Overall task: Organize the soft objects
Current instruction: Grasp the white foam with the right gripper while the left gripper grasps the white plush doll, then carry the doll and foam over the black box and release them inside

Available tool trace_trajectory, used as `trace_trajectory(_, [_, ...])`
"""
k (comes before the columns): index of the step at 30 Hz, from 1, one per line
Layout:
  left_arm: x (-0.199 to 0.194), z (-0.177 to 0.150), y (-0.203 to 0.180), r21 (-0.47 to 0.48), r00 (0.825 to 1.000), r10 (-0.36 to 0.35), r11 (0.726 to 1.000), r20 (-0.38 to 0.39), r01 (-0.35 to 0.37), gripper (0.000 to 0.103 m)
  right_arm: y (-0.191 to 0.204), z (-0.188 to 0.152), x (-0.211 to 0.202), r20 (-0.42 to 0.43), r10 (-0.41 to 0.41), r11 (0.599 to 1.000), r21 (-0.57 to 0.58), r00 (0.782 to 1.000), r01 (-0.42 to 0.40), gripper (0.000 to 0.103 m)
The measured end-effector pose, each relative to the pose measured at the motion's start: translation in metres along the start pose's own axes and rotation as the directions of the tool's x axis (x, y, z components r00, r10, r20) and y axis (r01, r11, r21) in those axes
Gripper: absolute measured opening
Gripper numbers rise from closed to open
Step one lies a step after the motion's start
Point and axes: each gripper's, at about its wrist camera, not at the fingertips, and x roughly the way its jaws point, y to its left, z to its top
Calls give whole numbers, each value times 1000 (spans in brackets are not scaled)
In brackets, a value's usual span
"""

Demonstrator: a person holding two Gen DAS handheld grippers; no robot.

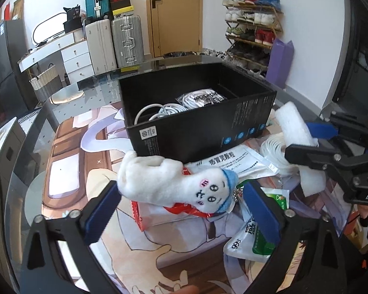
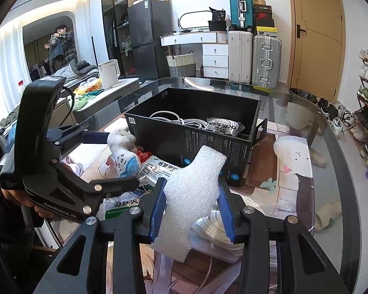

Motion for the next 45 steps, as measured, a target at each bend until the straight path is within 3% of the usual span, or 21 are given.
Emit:
trace_trajectory(4, [-3,0,7,-33,1000,-19,999,2,19,87,-1,-1,-1,-2,-3,1000,2,1000,3,41])
trace_trajectory(5, [-4,0,7,-35,1000,-22,999,2,22,81,-1,-1,-1,-1,-3,1000,3,1000,3,41])
trace_trajectory(18, [-23,4,-1,-3,998,-34,999,54,34,81,-8,2,-8,27,-6,1000,21,1000,5,41])
trace_trajectory(45, [-60,40,21,-112,981,-18,993,194,40,81,-9,33,-43,163,24,999,28,986,-29,41])
